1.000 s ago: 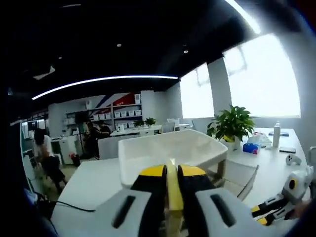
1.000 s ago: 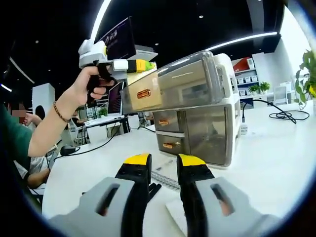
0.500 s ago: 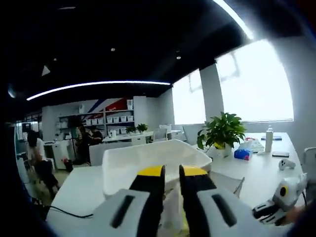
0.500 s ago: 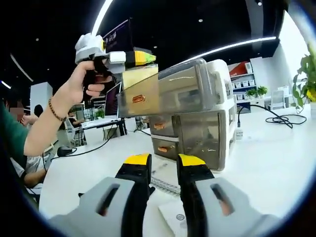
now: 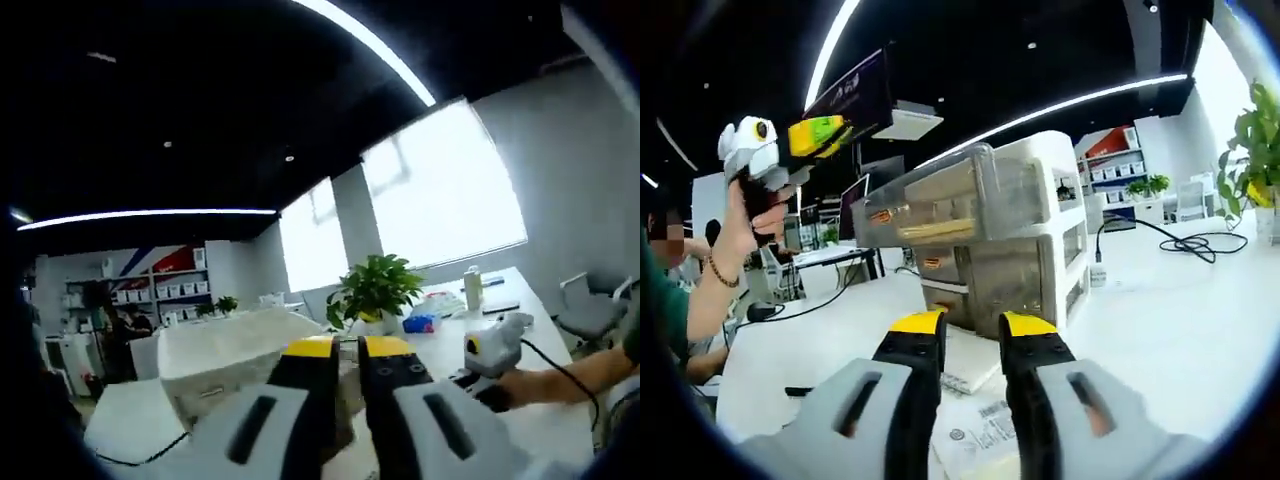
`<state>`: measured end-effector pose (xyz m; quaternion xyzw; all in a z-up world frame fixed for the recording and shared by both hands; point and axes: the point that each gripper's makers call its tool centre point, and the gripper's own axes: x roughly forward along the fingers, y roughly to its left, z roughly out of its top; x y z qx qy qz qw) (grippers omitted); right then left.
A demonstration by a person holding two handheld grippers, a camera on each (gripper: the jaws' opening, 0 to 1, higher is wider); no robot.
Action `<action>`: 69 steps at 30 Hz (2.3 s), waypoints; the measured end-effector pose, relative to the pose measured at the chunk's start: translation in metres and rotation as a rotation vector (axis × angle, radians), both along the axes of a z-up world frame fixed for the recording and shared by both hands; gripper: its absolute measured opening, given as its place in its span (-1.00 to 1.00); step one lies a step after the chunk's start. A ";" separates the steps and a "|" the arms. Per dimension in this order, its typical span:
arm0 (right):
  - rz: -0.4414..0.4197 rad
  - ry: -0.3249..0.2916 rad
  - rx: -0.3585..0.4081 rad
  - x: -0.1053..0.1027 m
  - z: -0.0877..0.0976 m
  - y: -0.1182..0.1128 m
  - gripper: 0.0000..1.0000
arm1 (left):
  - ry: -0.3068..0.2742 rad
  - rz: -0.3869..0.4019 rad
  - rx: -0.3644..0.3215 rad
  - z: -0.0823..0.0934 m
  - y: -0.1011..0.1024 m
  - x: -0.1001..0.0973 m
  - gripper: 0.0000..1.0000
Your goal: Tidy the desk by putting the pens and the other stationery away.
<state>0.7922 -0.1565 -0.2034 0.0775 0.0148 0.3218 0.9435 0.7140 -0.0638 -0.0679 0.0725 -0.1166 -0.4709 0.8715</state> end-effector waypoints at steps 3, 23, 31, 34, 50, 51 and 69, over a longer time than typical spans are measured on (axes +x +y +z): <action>-0.058 0.021 0.068 0.010 -0.005 -0.021 -0.55 | -0.045 -0.075 0.074 -0.032 -0.009 -0.022 -0.81; -0.135 -0.132 0.043 0.027 0.007 -0.062 -0.39 | 0.386 -0.173 0.124 -0.176 -0.054 0.017 -0.63; 0.105 -0.120 -0.139 0.011 -0.006 -0.051 -0.47 | 0.369 -0.164 0.168 -0.194 -0.052 0.014 -0.39; 0.050 -0.104 -0.107 0.014 -0.007 -0.070 -0.47 | 0.417 -0.148 0.221 -0.208 -0.056 0.011 -0.40; 0.422 0.173 -0.390 -0.033 -0.089 -0.052 0.11 | 0.419 -0.113 0.272 -0.220 -0.067 0.011 -0.05; 0.458 0.161 -0.421 -0.039 -0.091 -0.048 0.08 | 0.424 -0.110 0.272 -0.221 -0.068 0.012 0.01; 0.560 0.153 -0.424 -0.047 -0.097 -0.035 -0.27 | 0.473 -0.046 0.307 -0.227 -0.073 0.018 0.00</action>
